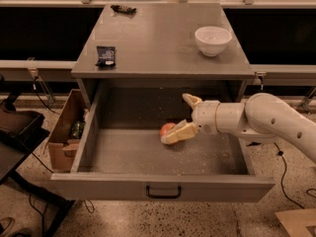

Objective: Pick apple from top drawer and place on counter

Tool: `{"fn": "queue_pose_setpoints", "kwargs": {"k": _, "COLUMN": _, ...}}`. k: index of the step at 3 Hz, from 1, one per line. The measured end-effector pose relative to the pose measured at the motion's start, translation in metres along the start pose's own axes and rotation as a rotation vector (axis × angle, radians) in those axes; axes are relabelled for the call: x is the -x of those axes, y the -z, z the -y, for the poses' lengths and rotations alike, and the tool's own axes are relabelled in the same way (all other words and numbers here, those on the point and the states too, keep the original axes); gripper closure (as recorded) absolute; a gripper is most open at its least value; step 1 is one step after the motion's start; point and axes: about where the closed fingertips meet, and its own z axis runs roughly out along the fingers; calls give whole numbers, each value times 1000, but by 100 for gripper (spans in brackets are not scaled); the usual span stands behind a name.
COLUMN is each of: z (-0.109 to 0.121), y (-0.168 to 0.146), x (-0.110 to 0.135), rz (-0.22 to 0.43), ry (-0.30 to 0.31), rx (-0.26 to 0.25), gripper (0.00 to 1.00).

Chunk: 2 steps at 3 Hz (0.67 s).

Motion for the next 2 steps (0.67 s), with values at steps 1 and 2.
{"fn": "queue_pose_setpoints", "kwargs": {"k": 1, "z": 14, "y": -16, "x": -22, "rz": 49, "ry": 36, "rx": 7, "gripper": 0}}
{"fn": "queue_pose_setpoints", "kwargs": {"k": 2, "z": 34, "y": -25, "x": -55, "rz": 31, "ry": 47, "rx": 4, "gripper": 0}}
